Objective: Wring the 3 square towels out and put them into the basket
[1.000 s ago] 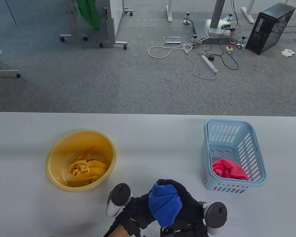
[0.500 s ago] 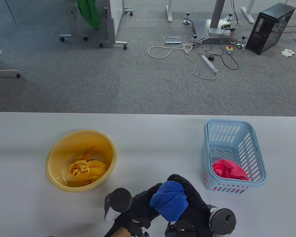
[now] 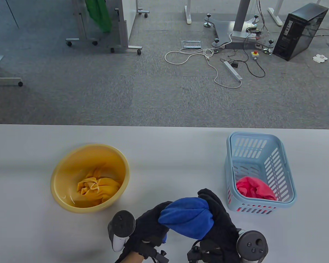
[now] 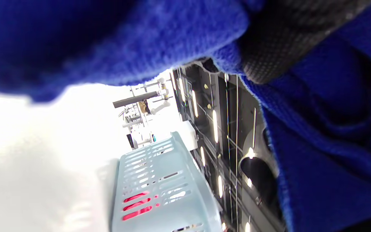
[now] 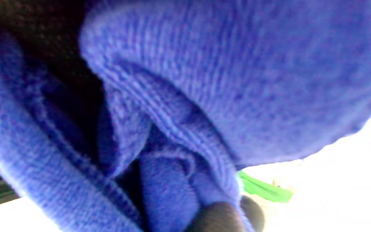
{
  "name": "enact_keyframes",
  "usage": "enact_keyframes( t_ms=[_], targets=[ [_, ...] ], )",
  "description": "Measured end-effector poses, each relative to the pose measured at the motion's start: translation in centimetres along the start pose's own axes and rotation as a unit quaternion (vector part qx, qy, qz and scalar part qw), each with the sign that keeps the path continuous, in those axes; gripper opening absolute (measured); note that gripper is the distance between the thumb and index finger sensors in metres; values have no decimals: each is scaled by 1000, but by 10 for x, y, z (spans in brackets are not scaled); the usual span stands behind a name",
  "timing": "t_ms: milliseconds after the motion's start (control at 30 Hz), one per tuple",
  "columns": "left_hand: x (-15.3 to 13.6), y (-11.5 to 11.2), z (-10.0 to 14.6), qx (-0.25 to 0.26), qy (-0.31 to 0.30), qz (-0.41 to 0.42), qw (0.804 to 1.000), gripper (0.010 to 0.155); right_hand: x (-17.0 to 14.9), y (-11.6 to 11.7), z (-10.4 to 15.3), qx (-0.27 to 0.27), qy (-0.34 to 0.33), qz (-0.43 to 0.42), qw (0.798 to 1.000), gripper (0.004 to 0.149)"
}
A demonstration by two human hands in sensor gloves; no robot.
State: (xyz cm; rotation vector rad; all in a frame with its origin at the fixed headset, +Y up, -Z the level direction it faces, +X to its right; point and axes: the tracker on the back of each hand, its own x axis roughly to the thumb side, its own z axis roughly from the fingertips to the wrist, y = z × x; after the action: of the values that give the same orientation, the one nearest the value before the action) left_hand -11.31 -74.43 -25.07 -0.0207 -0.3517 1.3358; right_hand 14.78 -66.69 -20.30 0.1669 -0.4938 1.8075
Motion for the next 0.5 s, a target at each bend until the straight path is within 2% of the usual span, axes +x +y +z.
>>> enact_keyframes(
  t_ms=[133,200,300,500],
  targets=[
    [-5,2,1,8,25,65,998,52,-5,4,-1,8,14,-5,1000,58],
    [-7,2,1,11,39,126,991,52,-8,8,-1,13,14,-11,1000,58],
    [-5,1,0,12,45,172,984,52,-10,10,-1,16,12,-18,1000,58],
    [-7,-6,-1,-9,68,298,952,53,-14,16,0,30,26,-29,999,59]
  ],
)
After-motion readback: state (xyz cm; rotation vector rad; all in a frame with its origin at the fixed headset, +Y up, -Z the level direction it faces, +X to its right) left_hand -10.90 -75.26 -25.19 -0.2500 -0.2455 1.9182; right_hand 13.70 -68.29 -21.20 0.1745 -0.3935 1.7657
